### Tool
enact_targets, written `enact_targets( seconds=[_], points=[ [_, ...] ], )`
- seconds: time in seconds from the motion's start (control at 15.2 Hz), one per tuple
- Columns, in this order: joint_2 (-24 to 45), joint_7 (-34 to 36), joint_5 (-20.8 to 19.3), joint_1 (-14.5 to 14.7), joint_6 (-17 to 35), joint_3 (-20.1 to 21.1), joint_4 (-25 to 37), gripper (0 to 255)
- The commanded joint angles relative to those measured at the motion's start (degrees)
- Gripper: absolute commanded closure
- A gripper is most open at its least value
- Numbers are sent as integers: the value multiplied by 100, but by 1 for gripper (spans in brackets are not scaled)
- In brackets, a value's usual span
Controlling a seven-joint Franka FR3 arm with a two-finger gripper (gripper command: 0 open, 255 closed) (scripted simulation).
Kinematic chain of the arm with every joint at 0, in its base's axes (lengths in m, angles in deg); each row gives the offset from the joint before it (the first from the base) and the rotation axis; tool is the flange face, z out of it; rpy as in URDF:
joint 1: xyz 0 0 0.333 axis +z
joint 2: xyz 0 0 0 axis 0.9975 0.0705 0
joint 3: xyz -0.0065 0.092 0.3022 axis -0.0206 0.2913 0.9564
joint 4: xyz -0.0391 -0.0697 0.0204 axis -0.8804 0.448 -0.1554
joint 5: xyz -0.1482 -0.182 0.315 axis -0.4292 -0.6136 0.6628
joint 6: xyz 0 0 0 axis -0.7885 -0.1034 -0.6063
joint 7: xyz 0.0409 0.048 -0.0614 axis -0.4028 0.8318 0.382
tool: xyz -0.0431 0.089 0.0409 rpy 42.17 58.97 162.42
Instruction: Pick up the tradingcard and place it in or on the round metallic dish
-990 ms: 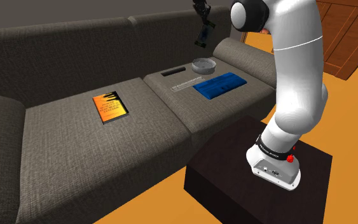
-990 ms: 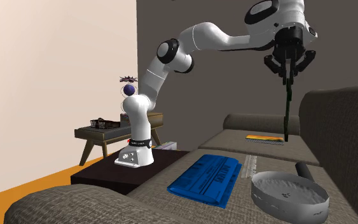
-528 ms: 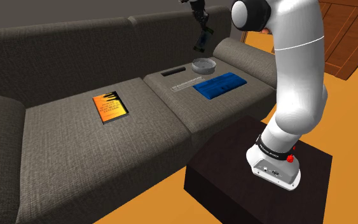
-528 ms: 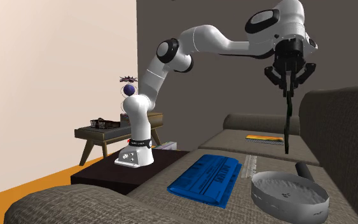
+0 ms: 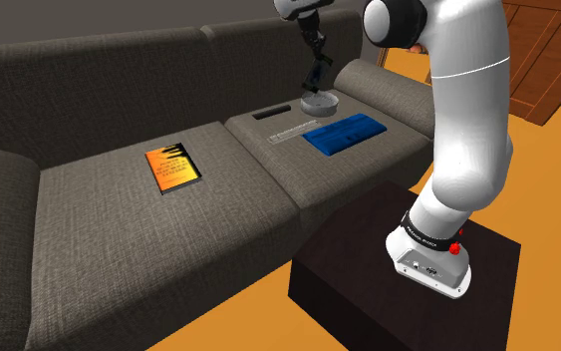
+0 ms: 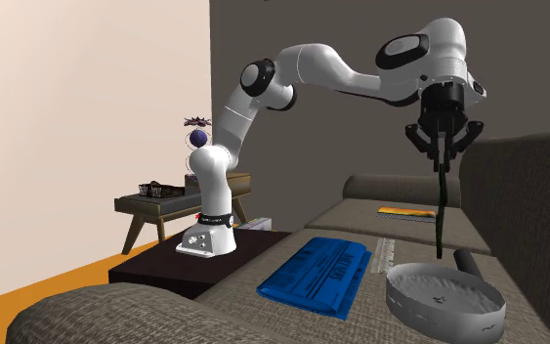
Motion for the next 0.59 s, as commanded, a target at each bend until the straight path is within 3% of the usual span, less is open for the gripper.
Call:
enact_targets(
  seconds=[0.0, 0.53],
  points=[
    [7, 56, -10, 12, 132, 4, -135, 255],
    [78, 261, -44, 35, 657, 20, -634, 255]
  ],
)
